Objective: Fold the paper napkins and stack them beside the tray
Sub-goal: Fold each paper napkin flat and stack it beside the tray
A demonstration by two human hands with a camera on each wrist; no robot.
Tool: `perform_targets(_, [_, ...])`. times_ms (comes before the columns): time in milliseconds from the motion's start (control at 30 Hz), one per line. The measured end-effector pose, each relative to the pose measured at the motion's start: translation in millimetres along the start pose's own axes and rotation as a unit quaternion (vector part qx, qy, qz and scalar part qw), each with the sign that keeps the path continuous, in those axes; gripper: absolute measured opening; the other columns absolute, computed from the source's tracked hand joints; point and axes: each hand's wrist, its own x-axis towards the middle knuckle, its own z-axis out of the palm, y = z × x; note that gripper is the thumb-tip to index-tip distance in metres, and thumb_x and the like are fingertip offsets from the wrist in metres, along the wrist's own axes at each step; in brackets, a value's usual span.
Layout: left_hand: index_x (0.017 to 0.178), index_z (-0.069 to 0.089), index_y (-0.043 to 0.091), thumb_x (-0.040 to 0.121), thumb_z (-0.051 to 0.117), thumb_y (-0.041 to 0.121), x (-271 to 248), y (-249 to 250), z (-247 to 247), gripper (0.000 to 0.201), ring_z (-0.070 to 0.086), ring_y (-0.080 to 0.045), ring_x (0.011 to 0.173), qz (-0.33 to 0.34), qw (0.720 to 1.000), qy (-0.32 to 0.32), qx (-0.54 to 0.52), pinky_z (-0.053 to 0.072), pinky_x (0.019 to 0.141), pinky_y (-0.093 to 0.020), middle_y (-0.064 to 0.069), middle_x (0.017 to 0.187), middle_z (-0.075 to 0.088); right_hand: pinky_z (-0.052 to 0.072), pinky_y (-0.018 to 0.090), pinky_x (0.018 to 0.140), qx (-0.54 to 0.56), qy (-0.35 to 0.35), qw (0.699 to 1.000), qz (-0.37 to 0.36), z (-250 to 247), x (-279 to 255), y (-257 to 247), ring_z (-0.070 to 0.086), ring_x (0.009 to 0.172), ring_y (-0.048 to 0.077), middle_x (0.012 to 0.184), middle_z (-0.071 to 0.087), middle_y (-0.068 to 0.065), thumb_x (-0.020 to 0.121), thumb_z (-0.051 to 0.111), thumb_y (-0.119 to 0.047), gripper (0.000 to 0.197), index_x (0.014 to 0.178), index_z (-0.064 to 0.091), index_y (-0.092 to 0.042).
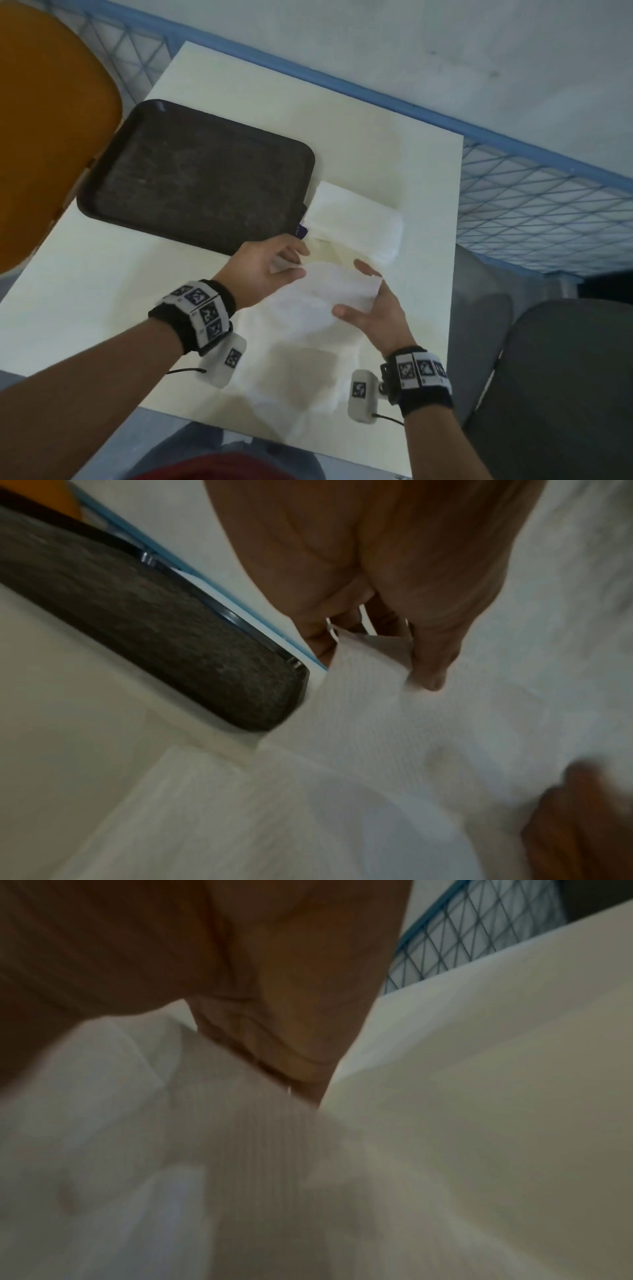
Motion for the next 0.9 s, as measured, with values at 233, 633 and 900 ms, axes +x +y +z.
perform_targets(233, [0.134,0.044,0.039,0.069,0.087,0.042,-2.1,8.0,-22.0,0.078,0.060,0.003,0.102,-0.115,0.987,0.005,-0.110,0.047,0.093,-0.020,0.019,0.114,0.062,0.054,0.021,0.063,0.089,0.124,0.988,0.028,13.9,-26.4,-18.5,0.074,0.072,0.007,0.080,0.078,-0.008,0.086,0.079,-0.026,0.011,0.093,0.076,-0.019])
perform_targets(633, [0.109,0.073,0.008,0.092,0.061,-0.002,-45.9,-0.3,-39.0,0.023,0.071,-0.025,0.103,-0.103,0.929,-0.086,-0.344,0.058,0.089,-0.036,-0.009,0.109,0.075,0.052,0.013,0.073,0.075,0.144,0.986,-0.041,7.8,-67.7,-39.0,0.072,0.086,0.001,0.092,0.079,-0.009,0.089,0.073,-0.007,0.014,0.096,0.079,-0.018])
perform_targets(900, [0.085,0.080,0.010,0.085,0.054,-0.016,-52.8,3.0,-50.1,0.037,0.068,-0.024,0.109,-0.055,0.959,-0.067,-0.270,0.053,0.097,-0.035,-0.004,0.113,0.074,0.051,0.034,0.089,0.371,0.078,0.924,-0.044,6.6,-84.4,-42.9,0.066,0.110,0.026,0.125,0.070,0.015,0.095,0.039,-0.006,0.039,0.092,0.078,-0.003])
